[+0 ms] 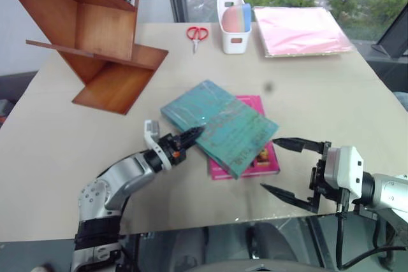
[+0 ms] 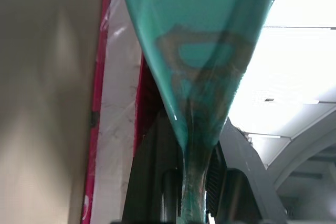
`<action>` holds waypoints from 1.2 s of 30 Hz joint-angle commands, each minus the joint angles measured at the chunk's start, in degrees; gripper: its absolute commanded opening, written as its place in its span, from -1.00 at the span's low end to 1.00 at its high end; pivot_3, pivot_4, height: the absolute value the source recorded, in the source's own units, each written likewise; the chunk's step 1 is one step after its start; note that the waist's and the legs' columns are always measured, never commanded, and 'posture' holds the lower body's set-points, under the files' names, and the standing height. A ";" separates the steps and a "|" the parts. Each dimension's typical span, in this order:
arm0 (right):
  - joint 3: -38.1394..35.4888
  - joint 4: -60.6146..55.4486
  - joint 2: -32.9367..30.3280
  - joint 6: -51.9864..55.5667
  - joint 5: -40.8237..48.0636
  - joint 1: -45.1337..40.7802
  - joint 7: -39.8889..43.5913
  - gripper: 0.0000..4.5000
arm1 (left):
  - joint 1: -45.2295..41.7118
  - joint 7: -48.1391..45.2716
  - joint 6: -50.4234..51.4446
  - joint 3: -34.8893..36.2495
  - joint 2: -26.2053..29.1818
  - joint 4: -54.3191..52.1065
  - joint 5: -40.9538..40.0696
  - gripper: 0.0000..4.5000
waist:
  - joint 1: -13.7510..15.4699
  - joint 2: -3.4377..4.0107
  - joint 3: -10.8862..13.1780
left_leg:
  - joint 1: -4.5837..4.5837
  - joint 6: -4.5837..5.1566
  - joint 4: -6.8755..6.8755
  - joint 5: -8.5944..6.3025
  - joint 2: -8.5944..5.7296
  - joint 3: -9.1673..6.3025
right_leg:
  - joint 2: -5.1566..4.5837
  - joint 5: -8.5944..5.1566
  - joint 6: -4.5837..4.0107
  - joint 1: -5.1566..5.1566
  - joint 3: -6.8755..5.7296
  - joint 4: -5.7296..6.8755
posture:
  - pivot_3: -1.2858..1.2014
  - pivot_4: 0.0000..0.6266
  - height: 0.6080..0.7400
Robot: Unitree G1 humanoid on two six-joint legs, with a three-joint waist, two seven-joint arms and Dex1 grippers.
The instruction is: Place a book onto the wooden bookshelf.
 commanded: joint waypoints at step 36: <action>5.25 23.26 8.12 -3.05 0.80 -31.39 3.88 1.00 | -62.15 -99.06 -78.56 -24.33 56.04 24.20 117.99 -0.96 | 0.11 0.04 0.59 | -1.82 0.05 -0.08 -0.06 0.17 0.05 | 0.26 0.06 0.09 -1.66 -0.18 -0.24 | 0.03 -0.52 1.00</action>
